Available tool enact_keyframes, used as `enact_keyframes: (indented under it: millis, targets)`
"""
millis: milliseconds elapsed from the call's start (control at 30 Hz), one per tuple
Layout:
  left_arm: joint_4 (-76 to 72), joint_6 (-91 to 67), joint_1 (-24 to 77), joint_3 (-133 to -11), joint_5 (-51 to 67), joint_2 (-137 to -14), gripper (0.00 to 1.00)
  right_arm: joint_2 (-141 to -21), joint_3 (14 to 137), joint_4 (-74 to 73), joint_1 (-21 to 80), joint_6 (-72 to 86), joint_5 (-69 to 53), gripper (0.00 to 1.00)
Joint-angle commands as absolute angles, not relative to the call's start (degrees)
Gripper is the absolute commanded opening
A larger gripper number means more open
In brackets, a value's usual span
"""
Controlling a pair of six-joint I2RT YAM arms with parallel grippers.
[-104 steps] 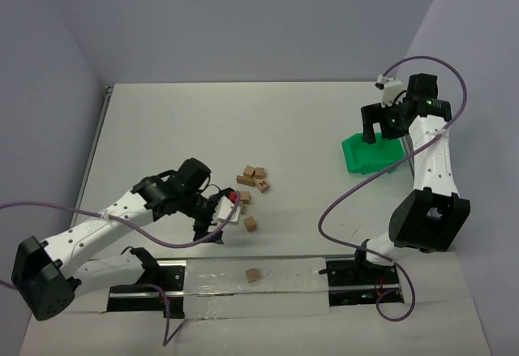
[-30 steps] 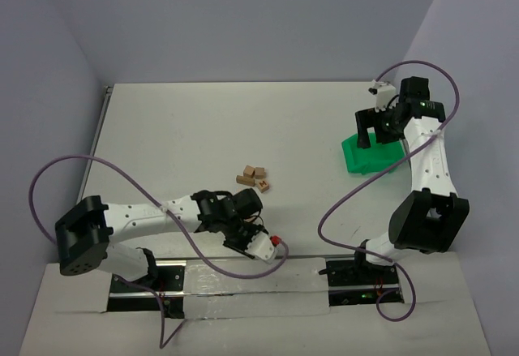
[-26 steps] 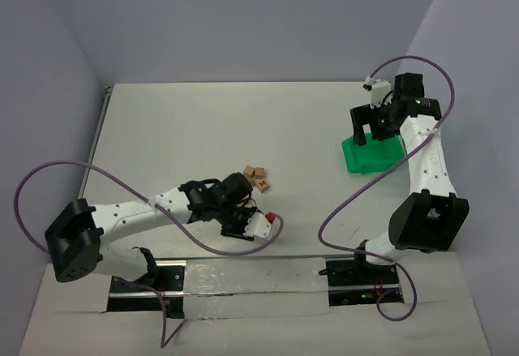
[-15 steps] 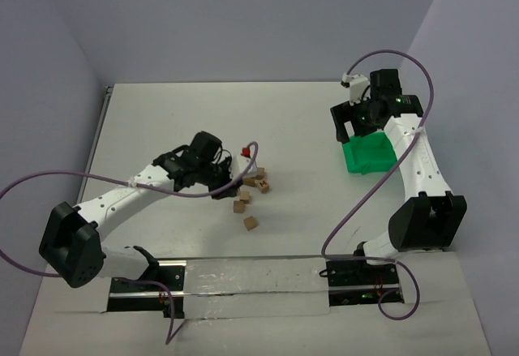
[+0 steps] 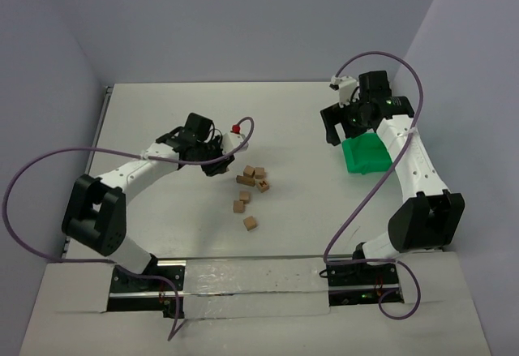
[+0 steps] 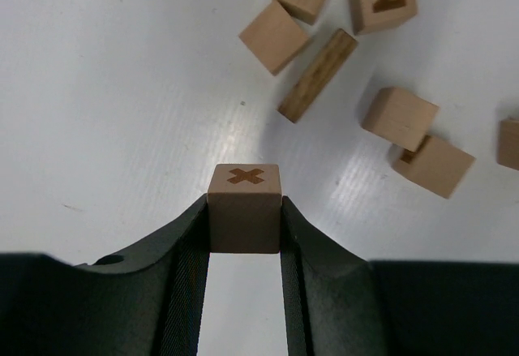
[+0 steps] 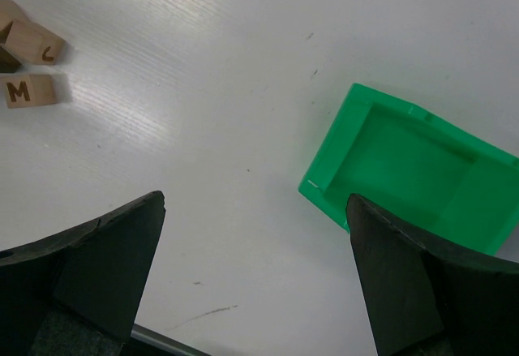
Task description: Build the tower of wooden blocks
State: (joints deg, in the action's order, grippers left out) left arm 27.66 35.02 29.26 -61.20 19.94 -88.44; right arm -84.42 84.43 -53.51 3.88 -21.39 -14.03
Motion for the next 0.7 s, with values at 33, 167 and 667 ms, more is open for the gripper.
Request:
enact_keyframes:
  millis: [33,167,667]
  targets:
    - [25.8,44.2,27.1,-68.7,23.1,-93.8,0.06,-82.0,82.3,-51.4,4.1,-22.0,-15.9,1.00]
    - [26.2,52.1,26.5,-71.5,26.7,-98.0,0.07,-81.7,80.7,-50.7,4.1,-22.3,-16.1,1.00]
    - [33.9,62.7,27.1,-78.8,35.8,-108.6,0.10,-83.3,81.5,-51.8,4.0,-22.6,-17.2,1.00]
